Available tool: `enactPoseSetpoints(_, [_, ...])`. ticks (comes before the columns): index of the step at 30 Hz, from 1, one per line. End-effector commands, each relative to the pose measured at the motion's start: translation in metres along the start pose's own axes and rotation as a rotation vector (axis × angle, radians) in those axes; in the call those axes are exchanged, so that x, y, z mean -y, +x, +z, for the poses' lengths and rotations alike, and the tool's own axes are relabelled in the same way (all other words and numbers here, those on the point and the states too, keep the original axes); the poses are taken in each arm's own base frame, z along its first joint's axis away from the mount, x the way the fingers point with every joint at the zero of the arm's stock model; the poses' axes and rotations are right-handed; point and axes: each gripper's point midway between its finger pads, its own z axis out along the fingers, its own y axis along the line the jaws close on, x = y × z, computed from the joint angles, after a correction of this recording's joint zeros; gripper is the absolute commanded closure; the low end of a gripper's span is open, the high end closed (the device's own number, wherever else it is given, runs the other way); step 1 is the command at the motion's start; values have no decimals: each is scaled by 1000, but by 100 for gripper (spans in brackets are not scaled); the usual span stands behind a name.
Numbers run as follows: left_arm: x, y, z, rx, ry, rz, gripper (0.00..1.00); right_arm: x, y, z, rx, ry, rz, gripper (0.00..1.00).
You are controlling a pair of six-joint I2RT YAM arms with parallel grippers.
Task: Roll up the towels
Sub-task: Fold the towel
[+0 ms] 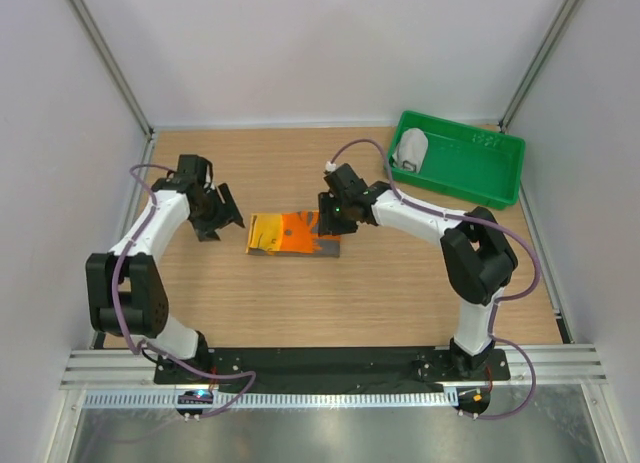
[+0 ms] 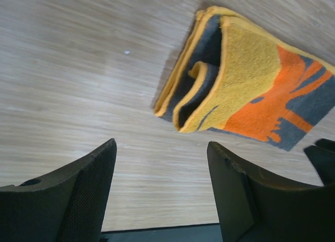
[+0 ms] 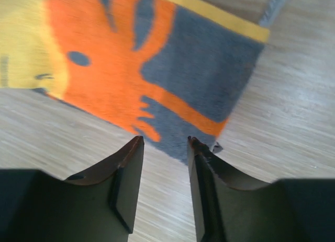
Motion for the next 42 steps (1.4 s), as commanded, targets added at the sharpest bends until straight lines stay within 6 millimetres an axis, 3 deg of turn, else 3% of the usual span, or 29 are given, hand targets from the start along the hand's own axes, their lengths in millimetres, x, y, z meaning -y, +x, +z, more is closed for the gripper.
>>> enactPoseSetpoints(1, [40,-12,3,41,125,-21,29,-4,12,12,-30,-83,-6,56])
enactPoseSetpoints(4, [52,-13,27,26,145,-39,30,-7,21,20,-56,-119,0,60])
enactPoseSetpoints(12, [62,-6,60,2,149,-33,30,4,42,26,-98,-111,12,68])
enactPoseSetpoints(23, [82,-9,81,-7,237,-18,34,19,75,36,-154,-95,31,72])
enactPoseSetpoints(27, [94,-15,67,32,293,-3,51,24,81,37,-165,-88,34,73])
enactPoseSetpoints(29, [101,-22,53,74,323,12,54,25,83,38,-172,-85,36,73])
enactPoseSetpoints(32, [101,-33,30,151,324,19,55,25,87,41,-184,-86,37,73])
enactPoseSetpoints(37, [81,-50,-7,325,232,-6,54,26,90,41,-192,-88,38,74])
enactPoseSetpoints(39, [66,-63,-30,445,177,-34,49,26,90,40,-194,-88,37,74])
enactPoseSetpoints(42, [54,-66,-45,516,135,-38,44,25,88,38,-193,-90,29,74])
